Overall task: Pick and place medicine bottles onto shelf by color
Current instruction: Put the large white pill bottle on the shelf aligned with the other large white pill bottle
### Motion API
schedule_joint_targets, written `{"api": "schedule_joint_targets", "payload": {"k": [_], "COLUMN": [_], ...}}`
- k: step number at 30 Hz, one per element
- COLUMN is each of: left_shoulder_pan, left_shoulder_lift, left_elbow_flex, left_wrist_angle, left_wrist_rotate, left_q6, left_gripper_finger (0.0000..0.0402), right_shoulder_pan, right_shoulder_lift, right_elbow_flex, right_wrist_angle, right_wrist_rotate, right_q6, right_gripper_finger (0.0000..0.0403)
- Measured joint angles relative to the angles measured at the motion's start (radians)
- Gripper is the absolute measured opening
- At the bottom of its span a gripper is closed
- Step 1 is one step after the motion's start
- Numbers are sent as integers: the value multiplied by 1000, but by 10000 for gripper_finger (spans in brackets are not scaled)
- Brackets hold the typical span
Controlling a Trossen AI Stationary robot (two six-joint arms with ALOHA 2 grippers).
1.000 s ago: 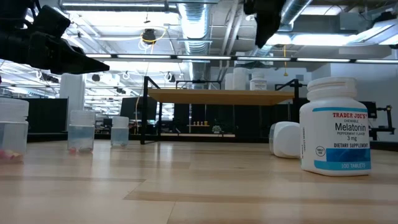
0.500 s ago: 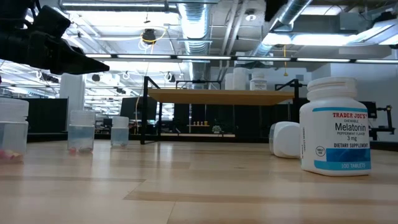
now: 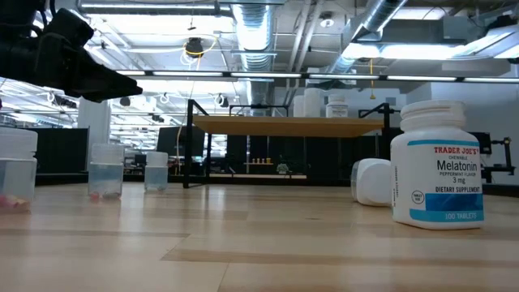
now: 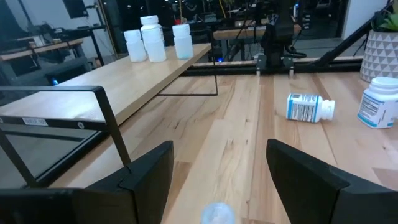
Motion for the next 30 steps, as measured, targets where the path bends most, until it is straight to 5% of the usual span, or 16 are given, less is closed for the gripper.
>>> {"api": "schedule_joint_targets", "payload": {"k": [20,30], "left_shoulder_pan": [0,0], "left_shoulder_lift": [0,0], "left_elbow_flex": [0,0], "left_wrist_angle": [0,0], "left_wrist_rotate": [0,-1], "left_q6": [-34,-23], "left_gripper_finger": [245,245], "right_shoulder_pan": [60,60], "right_shoulder_lift": [0,1], "right_elbow_flex": [-274,-374], "right_wrist_angle": [357,470], "right_wrist_rotate": [-54,-58], "right_q6": [56,-59], "right_gripper_finger": [256,256]}}
